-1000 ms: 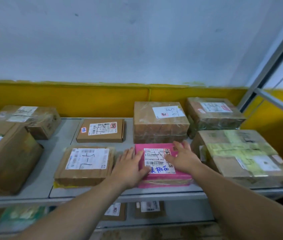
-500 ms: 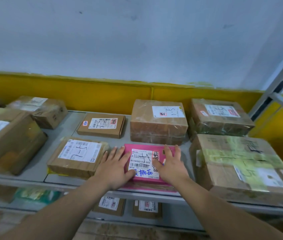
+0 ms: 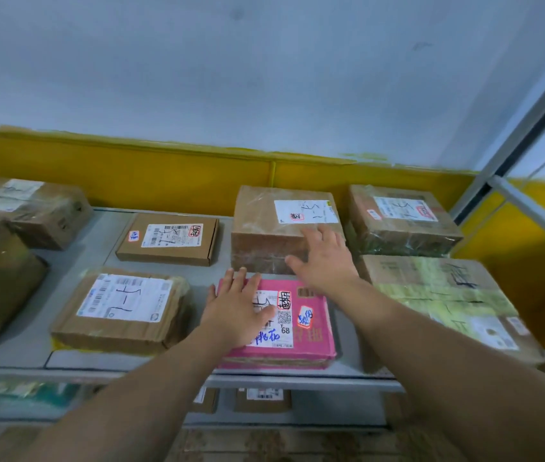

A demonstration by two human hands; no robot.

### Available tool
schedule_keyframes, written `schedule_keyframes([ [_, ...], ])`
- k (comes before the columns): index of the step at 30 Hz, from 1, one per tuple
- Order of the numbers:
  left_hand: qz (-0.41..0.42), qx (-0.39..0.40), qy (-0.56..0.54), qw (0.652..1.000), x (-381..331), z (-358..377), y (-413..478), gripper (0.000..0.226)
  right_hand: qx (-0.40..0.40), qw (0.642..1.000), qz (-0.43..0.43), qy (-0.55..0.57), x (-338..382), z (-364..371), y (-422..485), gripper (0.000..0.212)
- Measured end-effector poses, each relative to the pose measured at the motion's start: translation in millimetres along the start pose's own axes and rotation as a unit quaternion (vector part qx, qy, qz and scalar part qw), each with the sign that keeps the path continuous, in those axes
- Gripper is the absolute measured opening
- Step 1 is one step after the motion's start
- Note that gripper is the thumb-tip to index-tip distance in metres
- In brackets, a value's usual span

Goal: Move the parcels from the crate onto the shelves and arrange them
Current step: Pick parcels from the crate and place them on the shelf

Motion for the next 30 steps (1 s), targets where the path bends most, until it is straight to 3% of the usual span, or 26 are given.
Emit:
schedule_keyframes([
  [4, -0.007, -0.004, 0.009, 1.0, 0, 4, -1, 0.078, 0.026, 0.994, -0.04, -0.103, -3, 1, 37, 0.082],
  [8, -0.016, -0.004, 0.005, 1.0, 1, 4, 0, 0.079, 0.09, 0.989, -0.009, -0.115, -15, 20, 59, 0.077],
  [12, -0.027, 0.0, 0.005, 1.0, 0, 1, 0, 0.078, 0.074, 0.985, -0.028, -0.155, -15, 37, 64, 0.072],
  [23, -0.036, 0.003, -0.002, 0.999, -1, -1, -3, 0.075, 0.055, 0.988, -0.059, -0.135, -15, 37, 66, 0.059],
  [28, -0.035, 0.0, 0.003, 0.999, -1, 0, -2, 0.077, 0.118, 0.986, -0.059, -0.098, -16, 27, 70, 0.065],
  [30, -0.034, 0.004, 0.006, 0.999, 0, 1, -2, 0.076, 0.107, 0.99, -0.054, -0.077, -21, 16, 69, 0.071],
])
Point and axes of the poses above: each hand's wrist, its own y-axis towards the middle knuckle, its own z-axis out of the palm, x = y × z, the point moved 6 cm from there along y, towards the middle knuckle, and after that the axes turned 6 degrees about -x, right-handed, at the moved point
